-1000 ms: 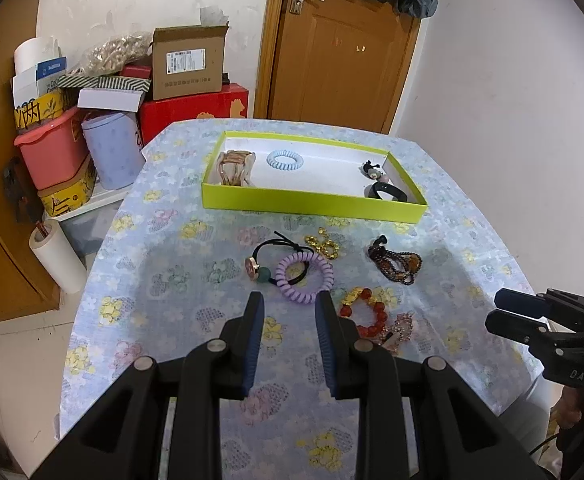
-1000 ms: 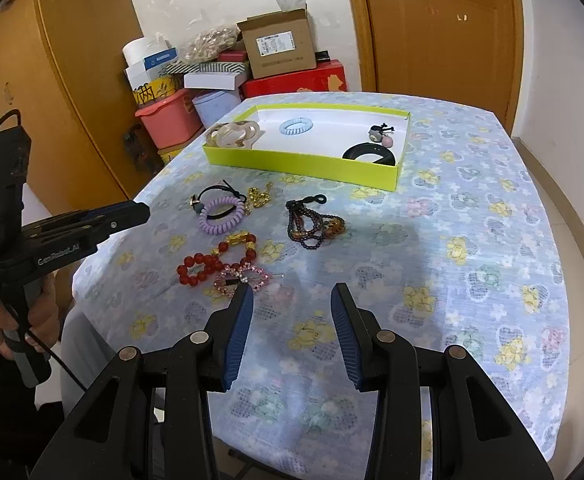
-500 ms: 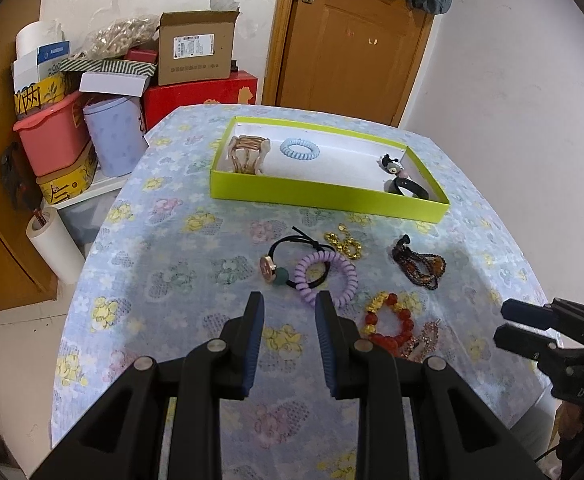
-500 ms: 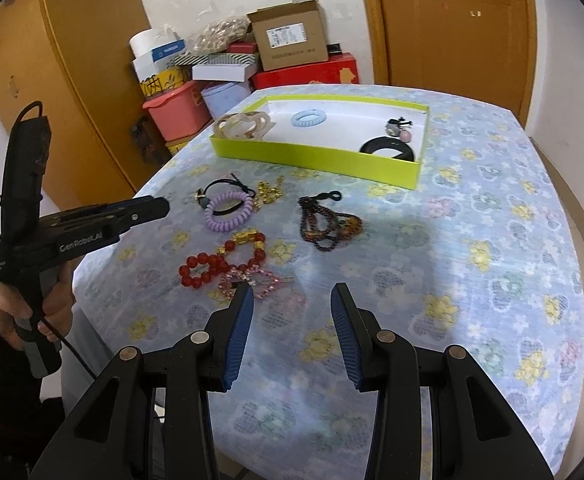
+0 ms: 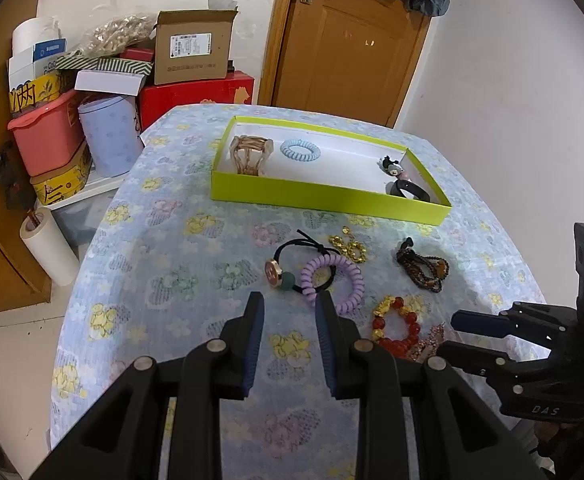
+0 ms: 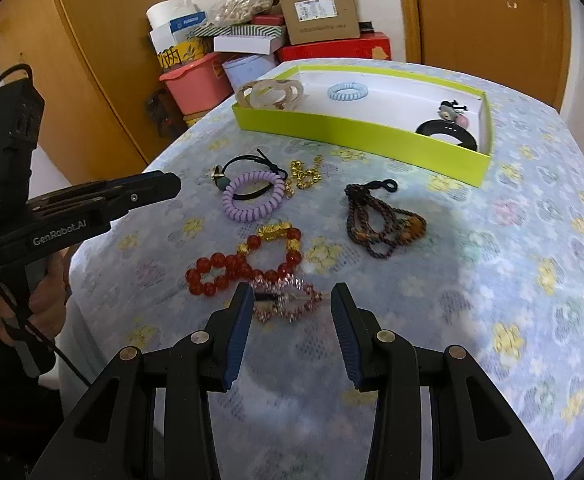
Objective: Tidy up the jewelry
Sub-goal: 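Withdraw both tools from the box back over the table, then grasp the rhinestone clip with the right tool while the left tool grasps the black hair tie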
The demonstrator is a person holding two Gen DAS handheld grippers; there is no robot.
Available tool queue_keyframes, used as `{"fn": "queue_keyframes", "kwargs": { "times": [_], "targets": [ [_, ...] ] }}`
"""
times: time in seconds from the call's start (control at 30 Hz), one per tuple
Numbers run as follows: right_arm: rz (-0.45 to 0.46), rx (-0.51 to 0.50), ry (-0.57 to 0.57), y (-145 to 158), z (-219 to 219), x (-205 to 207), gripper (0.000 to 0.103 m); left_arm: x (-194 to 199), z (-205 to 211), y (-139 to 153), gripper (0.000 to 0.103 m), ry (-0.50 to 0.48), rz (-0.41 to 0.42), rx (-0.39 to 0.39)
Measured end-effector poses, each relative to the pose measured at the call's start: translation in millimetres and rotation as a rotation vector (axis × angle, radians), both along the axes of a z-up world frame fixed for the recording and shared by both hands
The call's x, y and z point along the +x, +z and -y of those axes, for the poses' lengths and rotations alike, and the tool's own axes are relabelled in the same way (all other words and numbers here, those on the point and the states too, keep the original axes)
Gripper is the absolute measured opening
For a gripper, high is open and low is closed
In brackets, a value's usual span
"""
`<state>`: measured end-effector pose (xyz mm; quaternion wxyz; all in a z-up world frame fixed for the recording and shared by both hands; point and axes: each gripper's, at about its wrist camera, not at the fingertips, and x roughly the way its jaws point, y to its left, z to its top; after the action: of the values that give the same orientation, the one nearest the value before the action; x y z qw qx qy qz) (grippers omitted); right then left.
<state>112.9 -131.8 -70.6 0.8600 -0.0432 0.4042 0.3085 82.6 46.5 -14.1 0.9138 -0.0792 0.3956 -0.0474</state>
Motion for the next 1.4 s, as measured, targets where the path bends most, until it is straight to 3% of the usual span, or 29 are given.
{"fn": "queue_keyframes", "kwargs": {
  "times": [0.33, 0.67, 0.97, 1.0, 1.03, 1.07, 1.2, 1.4],
  "targets": [
    [0.056, -0.105, 0.162, -4, -21, 7, 0.042, 5, -6, -7, 0.028, 0.011, -0.016, -0.012],
    [0.041, -0.188, 0.335, -6, -14, -15, 0.042, 3, -4, -5, 0.028, 0.01, -0.013, -0.011],
    [0.085, -0.197, 0.38, -9, -24, -11, 0.042, 1, -4, -4, 0.028, 0.011, -0.015, -0.014],
    [0.105, -0.208, 0.381, -10, -26, -13, 0.039, 2, -5, -5, 0.028, 0.01, -0.016, -0.012],
    [0.108, -0.211, 0.381, -10, -26, -13, 0.024, 3, -5, -5, 0.028, 0.011, -0.017, -0.012],
    [0.114, -0.208, 0.375, -9, -26, -14, 0.021, 4, -6, -6, 0.028, 0.011, -0.018, -0.013],
    [0.126, -0.179, 0.323, -7, -18, -14, 0.012, 12, -7, -9, 0.029, 0.009, -0.02, -0.018],
    [0.126, -0.144, 0.215, -3, -1, -11, 0.011, 31, -2, -15, 0.033, -0.01, -0.028, -0.01]
  ]
}}
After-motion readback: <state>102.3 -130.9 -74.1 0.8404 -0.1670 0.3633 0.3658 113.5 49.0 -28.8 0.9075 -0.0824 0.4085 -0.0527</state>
